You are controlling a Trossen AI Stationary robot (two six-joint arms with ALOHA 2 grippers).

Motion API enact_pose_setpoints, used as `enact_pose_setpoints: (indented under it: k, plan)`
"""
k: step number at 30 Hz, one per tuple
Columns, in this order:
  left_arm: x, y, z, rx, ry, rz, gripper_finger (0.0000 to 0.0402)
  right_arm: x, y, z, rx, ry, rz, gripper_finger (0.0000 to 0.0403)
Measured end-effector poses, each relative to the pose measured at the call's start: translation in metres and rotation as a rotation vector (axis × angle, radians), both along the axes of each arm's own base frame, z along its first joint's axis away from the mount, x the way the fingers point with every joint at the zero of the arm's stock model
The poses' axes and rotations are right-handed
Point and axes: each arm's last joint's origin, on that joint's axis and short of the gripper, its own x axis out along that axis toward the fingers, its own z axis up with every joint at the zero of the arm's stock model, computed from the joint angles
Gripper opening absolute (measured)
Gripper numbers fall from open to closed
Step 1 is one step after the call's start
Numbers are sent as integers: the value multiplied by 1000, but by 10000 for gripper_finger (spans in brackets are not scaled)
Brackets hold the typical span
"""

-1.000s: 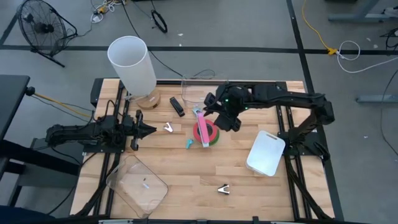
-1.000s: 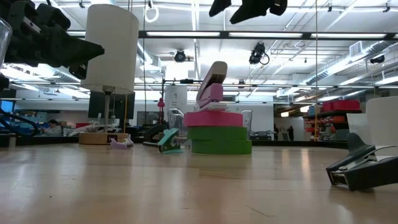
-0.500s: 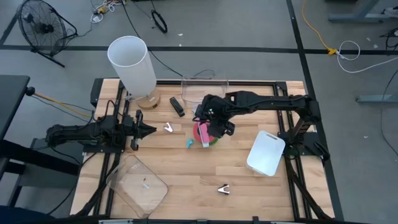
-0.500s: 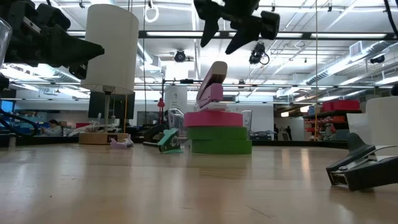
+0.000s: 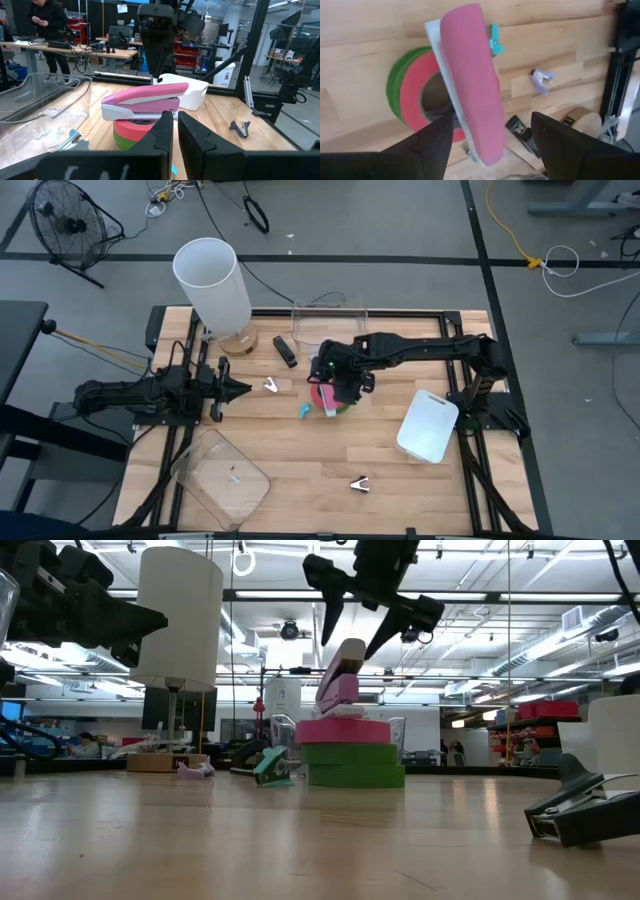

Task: Pick and place Stapler, Stapler remover, tape
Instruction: Put the pink stapler into the top transparent bin

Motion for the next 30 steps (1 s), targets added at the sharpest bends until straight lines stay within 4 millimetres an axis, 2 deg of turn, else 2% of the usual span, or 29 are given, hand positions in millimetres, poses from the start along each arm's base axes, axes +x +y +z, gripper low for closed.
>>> enact_pose_setpoints:
  k: [13,21,30]
  plan:
    - [0,0,0,0,0,0,30,-1,2,-36,-104,17,69,268]
    - [0,0,0,0,0,-1,30,4,2,-34,-100,-47,74,268]
    - [0,0,0,0,0,-1,30,2,-2,-37,-57,-33,80,268]
